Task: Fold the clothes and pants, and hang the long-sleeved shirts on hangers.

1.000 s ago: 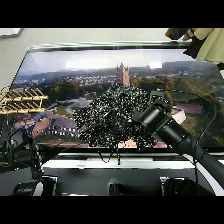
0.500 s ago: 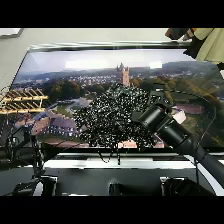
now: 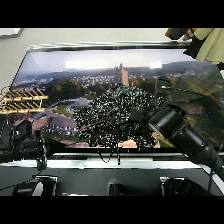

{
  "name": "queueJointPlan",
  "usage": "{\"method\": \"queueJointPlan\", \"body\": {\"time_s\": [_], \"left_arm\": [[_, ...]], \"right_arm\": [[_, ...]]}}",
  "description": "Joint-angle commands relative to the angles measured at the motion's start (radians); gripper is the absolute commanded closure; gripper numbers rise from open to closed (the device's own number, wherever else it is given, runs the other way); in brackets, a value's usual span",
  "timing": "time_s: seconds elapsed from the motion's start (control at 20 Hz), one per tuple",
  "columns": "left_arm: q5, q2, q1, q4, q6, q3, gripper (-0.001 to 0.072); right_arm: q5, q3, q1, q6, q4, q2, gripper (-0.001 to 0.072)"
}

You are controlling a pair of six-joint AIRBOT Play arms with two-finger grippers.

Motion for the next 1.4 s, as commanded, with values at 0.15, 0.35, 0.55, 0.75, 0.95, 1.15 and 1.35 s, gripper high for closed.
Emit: {"method": "queueJointPlan", "body": {"time_s": [0.15,0.35,0.55,0.75,0.95,1.15,1.35], "left_arm": [[0.086,-0.061,-0.067,-0.023,0.033,0.000,0.0692],[0.237,-0.127,-0.229,-0.023,0.032,0.000,0.0692],[0.459,-0.212,-0.395,-0.024,0.032,0.000,0.0692],[0.558,-0.297,-0.495,-0.045,0.045,0.000,0.0692],[0.642,-0.366,-0.551,-0.126,0.082,0.000,0.0692],[0.687,-0.428,-0.598,-0.225,0.145,0.000,0.0692],[0.702,-0.471,-0.655,-0.304,0.190,0.000,0.0692]], "right_arm": [[0.029,0.015,0.001,-0.003,0.025,0.079,0.0690],[0.025,0.049,0.001,-0.006,0.024,0.079,0.0690],[0.027,0.049,0.001,-0.006,0.055,0.080,0.0690],[0.061,0.082,0.001,-0.031,0.050,0.080,0.0690],[0.086,0.123,0.001,-0.051,0.050,0.080,0.0689],[0.093,0.123,0.001,-0.052,0.058,0.080,0.0689],[0.087,0.124,0.001,-0.055,0.058,0.080,0.0689]]}}
